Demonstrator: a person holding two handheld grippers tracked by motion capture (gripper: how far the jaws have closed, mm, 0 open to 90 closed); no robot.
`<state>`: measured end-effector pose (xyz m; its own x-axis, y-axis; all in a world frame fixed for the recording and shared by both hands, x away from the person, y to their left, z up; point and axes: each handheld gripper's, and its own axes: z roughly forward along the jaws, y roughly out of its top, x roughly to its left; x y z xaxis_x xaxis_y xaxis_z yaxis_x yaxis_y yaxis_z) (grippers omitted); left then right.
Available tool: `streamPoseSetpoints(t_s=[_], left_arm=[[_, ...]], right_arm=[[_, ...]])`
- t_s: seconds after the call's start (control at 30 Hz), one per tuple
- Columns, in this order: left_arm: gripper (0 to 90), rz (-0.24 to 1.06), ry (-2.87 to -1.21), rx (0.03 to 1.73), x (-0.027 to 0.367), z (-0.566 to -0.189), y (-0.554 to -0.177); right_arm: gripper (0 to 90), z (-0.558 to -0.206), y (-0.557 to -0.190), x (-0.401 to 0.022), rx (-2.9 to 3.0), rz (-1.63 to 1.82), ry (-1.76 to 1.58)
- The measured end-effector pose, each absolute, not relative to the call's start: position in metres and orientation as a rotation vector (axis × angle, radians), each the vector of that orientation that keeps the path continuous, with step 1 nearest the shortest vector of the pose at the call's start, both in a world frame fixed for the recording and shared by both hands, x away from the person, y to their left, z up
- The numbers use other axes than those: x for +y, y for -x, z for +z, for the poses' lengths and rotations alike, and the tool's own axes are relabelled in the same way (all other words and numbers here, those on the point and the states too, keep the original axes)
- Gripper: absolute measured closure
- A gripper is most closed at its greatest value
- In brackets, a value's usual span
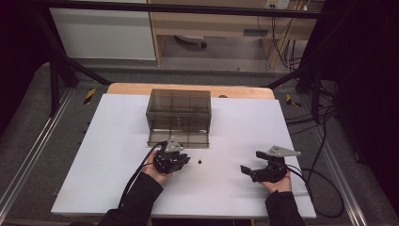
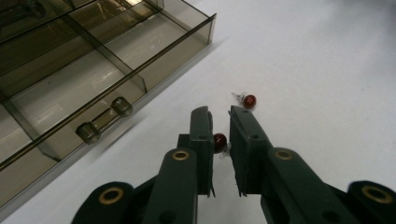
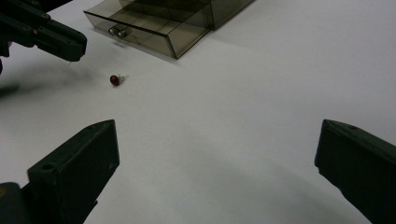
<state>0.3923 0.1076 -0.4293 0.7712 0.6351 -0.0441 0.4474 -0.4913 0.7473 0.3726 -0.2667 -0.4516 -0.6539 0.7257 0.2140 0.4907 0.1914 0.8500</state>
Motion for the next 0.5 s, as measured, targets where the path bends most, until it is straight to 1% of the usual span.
streamPoseSetpoints(t_s=[0.5], left_arm=[[79.0, 0.332, -2.149, 0.846, 0.123, -0.421, -0.397]], right_arm=[[0.6, -0.451, -0.372, -0.267, 2.23, 1.449, -1.168]])
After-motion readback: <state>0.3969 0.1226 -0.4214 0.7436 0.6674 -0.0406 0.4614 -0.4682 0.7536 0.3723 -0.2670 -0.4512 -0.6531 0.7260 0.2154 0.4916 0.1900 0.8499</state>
